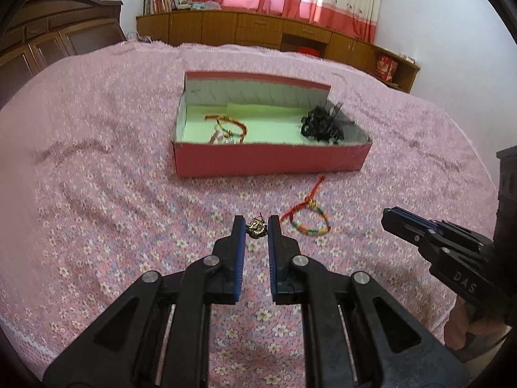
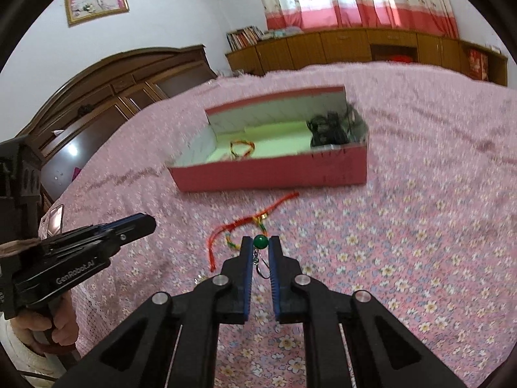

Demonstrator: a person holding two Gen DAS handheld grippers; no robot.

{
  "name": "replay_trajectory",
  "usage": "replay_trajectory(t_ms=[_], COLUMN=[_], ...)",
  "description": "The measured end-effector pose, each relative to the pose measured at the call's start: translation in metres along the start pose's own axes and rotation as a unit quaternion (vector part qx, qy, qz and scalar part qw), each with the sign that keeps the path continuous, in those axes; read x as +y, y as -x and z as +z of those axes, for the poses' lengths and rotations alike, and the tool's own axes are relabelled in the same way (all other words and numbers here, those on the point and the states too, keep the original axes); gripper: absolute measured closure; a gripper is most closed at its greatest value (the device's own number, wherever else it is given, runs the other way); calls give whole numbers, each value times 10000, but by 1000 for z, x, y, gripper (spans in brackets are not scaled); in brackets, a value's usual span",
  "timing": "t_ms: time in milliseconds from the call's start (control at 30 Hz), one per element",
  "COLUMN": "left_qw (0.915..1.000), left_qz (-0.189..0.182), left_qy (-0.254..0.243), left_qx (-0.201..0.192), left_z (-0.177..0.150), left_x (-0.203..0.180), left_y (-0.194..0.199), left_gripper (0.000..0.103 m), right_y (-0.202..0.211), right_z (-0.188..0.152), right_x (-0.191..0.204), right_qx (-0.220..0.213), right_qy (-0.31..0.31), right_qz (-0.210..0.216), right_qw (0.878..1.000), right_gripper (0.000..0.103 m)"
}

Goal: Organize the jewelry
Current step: 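Carry both earrings in the left and right tools into the box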

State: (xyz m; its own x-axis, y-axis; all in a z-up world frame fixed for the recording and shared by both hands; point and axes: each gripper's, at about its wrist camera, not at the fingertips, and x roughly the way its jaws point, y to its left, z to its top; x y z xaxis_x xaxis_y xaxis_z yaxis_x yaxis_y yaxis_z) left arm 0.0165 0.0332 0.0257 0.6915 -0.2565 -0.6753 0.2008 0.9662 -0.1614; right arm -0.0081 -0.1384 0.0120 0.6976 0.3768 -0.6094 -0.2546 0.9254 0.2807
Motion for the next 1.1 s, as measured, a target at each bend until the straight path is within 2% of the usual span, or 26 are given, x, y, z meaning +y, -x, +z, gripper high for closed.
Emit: replay_trajectory(t_ms=[367,1100], left_qw=[9977,9916], left_qz=[-5,147], left_qy=[51,4], left_qx=[-675,-1287], left_z=[23,51], left_x=[-4,-11], left_y=[12,7], left_gripper=[98,98], right_y=[19,15], right_z=[20,49], right_x=[9,7], right_qx=[-675,-1243], right_qy=[178,293], right_qz=[-101,-225], right_qw=[9975,9916], right_gripper=[92,92])
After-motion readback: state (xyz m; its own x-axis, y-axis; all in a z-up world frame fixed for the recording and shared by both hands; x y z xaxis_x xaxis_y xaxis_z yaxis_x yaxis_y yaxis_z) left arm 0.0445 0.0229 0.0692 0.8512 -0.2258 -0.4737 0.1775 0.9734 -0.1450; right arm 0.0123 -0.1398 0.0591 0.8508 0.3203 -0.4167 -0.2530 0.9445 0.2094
